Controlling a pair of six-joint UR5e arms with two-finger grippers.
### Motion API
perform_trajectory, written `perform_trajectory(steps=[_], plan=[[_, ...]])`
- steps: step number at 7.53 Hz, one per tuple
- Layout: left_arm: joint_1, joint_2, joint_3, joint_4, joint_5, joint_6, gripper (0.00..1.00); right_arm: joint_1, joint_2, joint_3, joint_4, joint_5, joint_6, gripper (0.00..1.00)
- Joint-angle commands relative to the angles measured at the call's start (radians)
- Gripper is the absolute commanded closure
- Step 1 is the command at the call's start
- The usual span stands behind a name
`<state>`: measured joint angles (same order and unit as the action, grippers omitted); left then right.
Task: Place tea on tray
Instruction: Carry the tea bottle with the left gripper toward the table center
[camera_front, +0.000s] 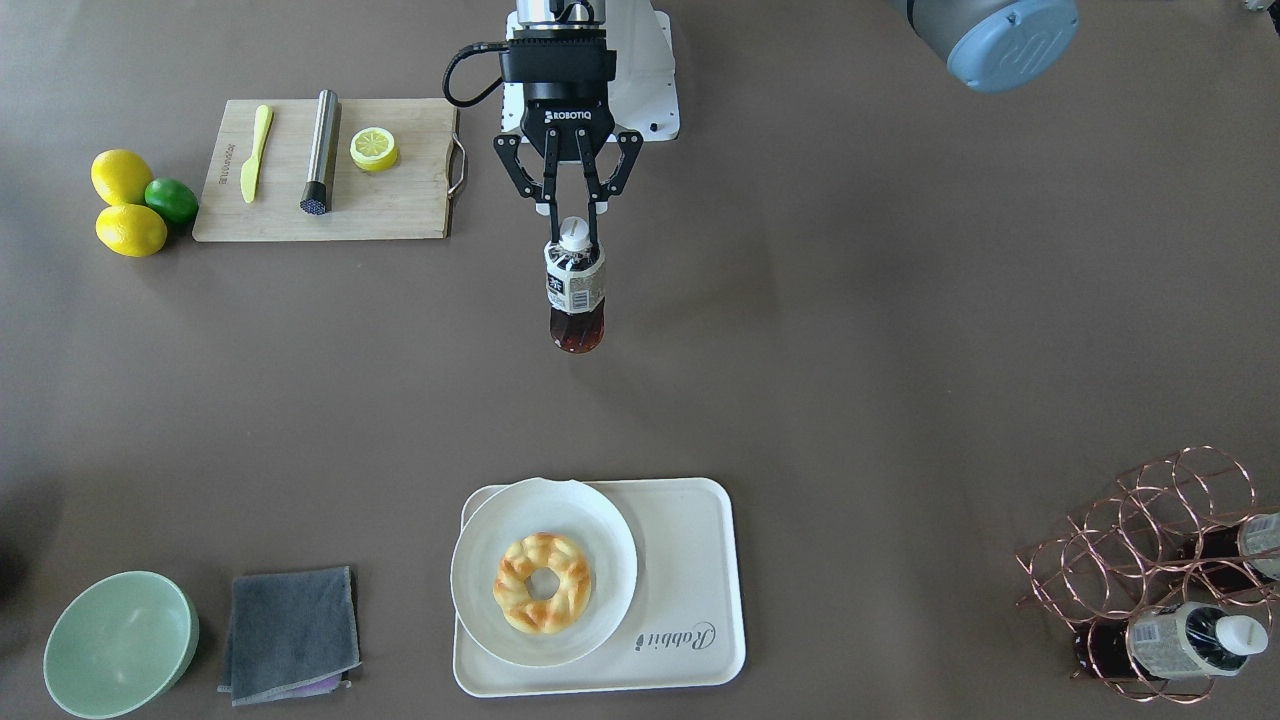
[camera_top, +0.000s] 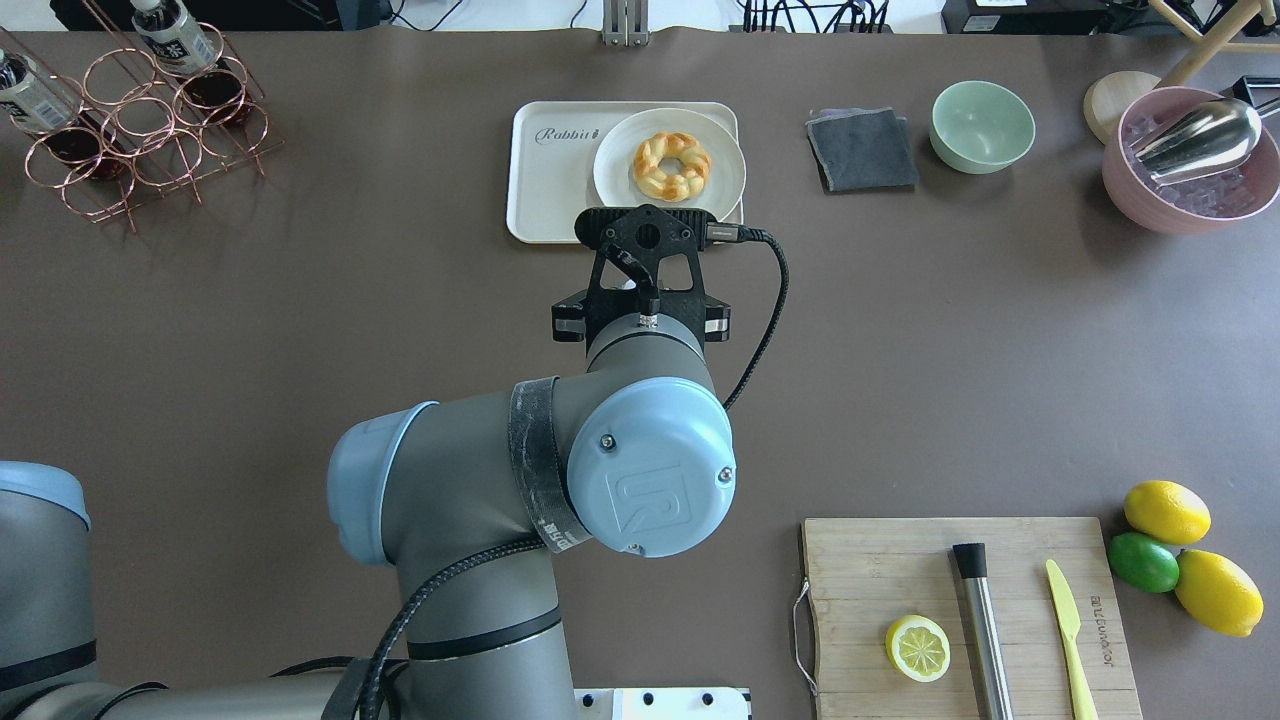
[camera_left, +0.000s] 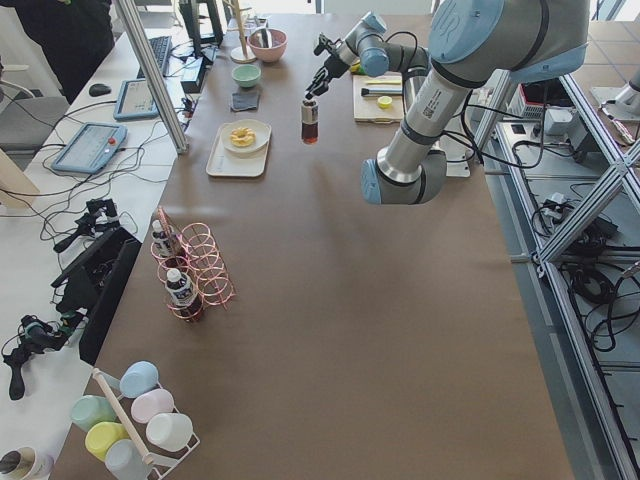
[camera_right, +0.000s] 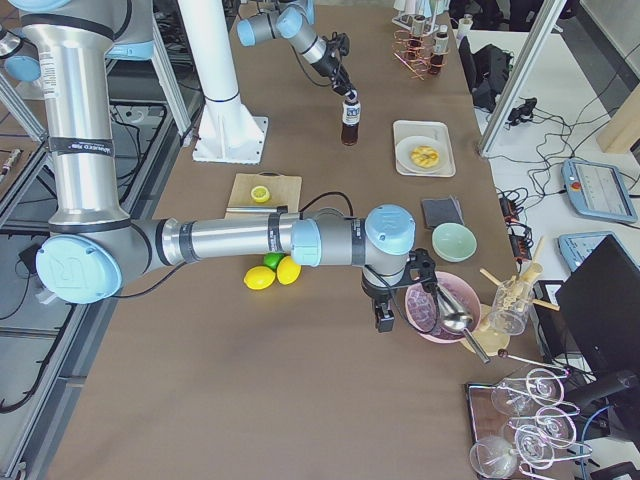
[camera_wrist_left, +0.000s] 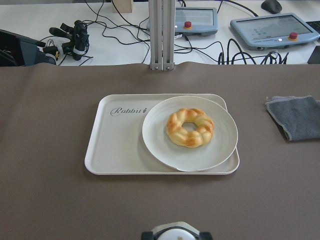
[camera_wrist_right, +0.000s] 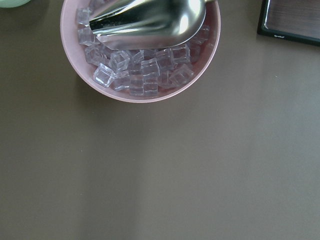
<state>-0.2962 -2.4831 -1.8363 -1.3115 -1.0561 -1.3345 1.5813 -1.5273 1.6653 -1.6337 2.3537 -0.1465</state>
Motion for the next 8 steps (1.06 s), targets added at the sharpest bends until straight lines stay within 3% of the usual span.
perform_trajectory(steps=[1,6,7,8], plan=[[0.04,0.006,0.029,-0.008,0.034,-0.003,1.0,-0.018,0.006,0.001,0.012,0.018,0.007,0.0],[0.043,0.009,0.055,-0.035,0.034,-0.023,0.99,-0.018,0.006,-0.006,0.012,0.029,0.024,0.0],[0.043,0.016,0.057,-0.035,0.036,-0.023,0.13,-0.018,0.006,-0.004,0.012,0.029,0.039,0.0],[0.045,0.027,0.06,-0.049,0.065,-0.035,0.02,-0.018,0.01,0.008,0.014,0.027,0.098,0.0]])
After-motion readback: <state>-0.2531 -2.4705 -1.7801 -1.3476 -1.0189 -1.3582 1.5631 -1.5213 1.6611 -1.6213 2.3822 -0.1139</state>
